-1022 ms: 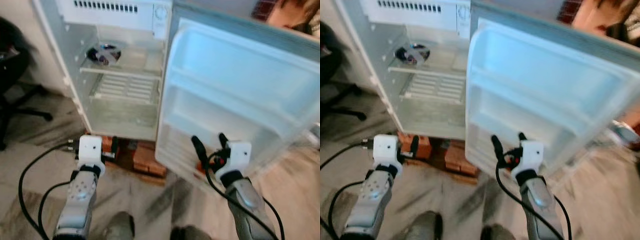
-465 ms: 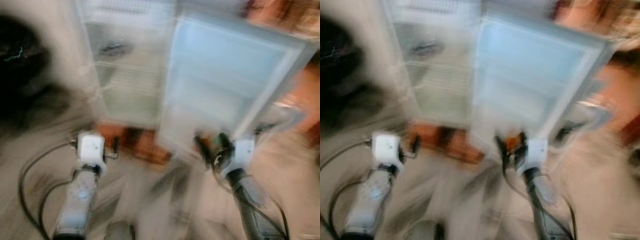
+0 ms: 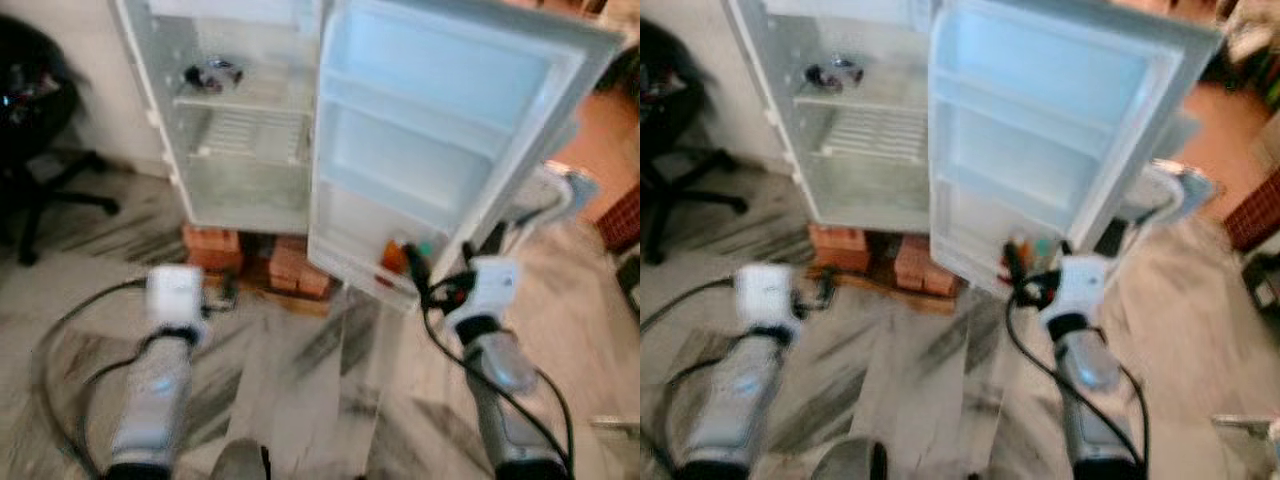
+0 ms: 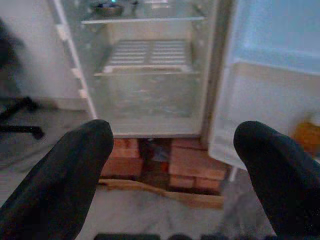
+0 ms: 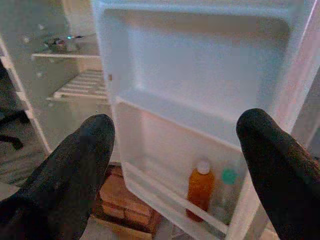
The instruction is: Restocking fridge
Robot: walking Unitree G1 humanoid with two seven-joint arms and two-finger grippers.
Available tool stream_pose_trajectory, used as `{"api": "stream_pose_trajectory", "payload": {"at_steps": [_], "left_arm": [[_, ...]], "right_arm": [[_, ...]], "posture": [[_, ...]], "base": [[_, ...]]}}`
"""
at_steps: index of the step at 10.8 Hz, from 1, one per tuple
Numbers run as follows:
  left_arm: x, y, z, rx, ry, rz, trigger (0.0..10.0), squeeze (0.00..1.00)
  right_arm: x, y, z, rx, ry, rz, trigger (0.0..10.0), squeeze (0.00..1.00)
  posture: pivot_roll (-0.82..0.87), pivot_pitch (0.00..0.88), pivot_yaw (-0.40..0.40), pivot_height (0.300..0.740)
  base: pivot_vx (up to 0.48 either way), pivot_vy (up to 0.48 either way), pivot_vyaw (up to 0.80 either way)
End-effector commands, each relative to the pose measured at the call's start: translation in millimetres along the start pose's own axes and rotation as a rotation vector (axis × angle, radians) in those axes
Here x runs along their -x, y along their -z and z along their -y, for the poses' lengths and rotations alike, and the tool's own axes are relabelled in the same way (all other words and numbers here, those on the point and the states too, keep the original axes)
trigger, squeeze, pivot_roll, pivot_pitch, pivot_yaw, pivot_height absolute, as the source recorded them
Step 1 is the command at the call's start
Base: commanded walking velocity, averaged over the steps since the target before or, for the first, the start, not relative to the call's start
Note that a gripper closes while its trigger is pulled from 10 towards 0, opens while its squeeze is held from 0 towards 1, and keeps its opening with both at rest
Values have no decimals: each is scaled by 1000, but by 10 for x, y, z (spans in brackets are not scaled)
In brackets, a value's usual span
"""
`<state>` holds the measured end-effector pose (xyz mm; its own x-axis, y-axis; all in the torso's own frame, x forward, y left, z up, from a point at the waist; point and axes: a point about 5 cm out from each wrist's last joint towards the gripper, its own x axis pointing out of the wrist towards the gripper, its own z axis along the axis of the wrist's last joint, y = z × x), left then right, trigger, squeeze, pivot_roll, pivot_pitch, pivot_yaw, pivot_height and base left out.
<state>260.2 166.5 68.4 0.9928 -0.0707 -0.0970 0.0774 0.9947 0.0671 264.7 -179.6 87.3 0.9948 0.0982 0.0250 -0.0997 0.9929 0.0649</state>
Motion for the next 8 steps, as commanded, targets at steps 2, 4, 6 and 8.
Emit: {"api": "stream_pose_trajectory", "payload": {"at_steps": [2, 4, 6, 8], "left_arm": [[14, 4, -66, -7, -13, -7, 10000, 0], [9, -2, -56, -2, -9, -4, 10000, 0], [-1, -4, -36, -2, 6, -4, 10000, 0], [-9, -7, -30, -8, 6, -3, 10000, 0]], "right_arm": [[-48, -53, 15, 6, 18, 33, 10000, 0], [-47, -42, 14, 6, 22, 33, 10000, 0], [-49, -39, 16, 8, 35, 40, 10000, 0], [-62, -43, 31, 13, 41, 45, 10000, 0]], "posture": [[94, 71, -28, 740], [91, 71, -25, 740], [88, 71, -22, 740], [90, 72, -23, 740]], "base": [[294, 0, 0], [287, 0, 0], [291, -306, 0], [298, -371, 0]]}}
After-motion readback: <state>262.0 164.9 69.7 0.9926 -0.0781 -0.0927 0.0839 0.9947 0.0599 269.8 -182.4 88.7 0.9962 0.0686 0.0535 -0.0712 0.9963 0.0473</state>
